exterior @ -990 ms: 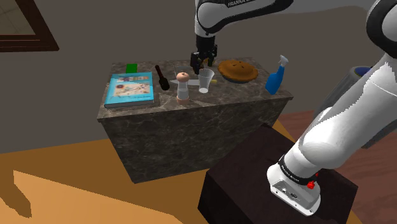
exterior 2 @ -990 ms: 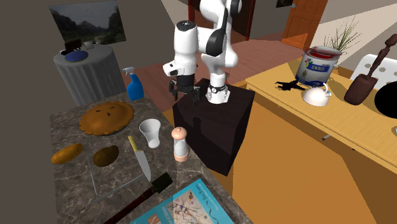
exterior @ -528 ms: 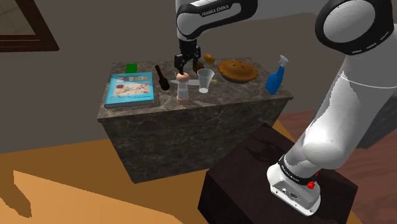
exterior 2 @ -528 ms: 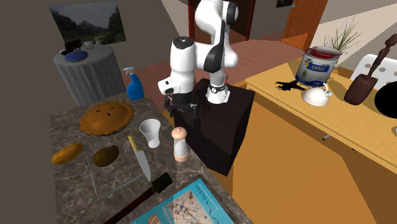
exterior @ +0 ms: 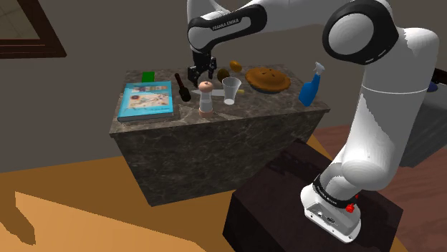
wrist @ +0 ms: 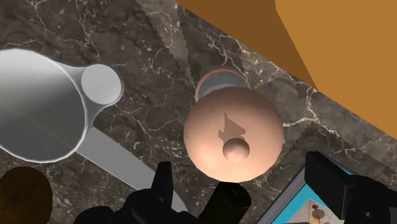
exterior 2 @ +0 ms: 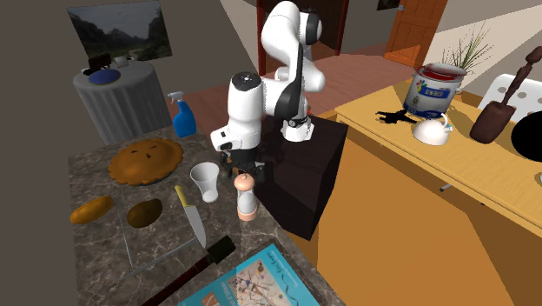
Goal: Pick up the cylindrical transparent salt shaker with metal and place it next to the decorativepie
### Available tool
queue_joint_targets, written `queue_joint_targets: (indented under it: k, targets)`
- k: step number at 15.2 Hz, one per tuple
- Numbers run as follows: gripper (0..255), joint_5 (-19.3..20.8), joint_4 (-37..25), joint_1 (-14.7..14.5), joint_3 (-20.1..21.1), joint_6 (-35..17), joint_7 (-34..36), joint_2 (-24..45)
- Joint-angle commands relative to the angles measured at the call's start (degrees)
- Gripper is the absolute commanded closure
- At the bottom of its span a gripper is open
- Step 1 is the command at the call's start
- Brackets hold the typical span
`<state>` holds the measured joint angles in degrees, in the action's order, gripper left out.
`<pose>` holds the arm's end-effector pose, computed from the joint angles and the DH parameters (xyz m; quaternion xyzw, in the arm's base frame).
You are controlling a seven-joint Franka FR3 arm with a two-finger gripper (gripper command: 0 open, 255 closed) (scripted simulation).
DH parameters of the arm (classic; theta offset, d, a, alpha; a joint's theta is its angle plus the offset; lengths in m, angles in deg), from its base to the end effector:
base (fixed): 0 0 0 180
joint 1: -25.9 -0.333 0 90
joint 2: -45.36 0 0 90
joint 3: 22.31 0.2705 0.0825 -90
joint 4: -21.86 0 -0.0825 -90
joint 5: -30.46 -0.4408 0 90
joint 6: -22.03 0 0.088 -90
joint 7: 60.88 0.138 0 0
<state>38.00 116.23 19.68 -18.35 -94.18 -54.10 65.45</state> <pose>0.6897 0.1099 0.3170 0.9972 0.0554 0.0227 0.0448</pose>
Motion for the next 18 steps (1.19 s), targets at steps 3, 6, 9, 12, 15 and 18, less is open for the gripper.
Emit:
queue_joint_targets:
  k: [3, 6, 9, 12, 15, 18]
  targets:
    - [0, 0.2, 1.4, 0.1, -0.1, -2.3, 0.1, 1.0]
    - [0, 0.2, 1.3, 0.1, -0.1, -2.3, 0.1, 1.0]
    - [0, 0.2, 1.3, 0.1, -0.1, -2.3, 0.1, 1.0]
    - [255, 0.2, 1.3, 0.1, -0.1, -2.3, 0.1, 1.0]
    - [255, 0.2, 1.3, 0.1, -0.1, -2.3, 0.1, 1.0]
    - [255, 0.2, 1.3, 0.1, -0.1, -2.3, 0.1, 1.0]
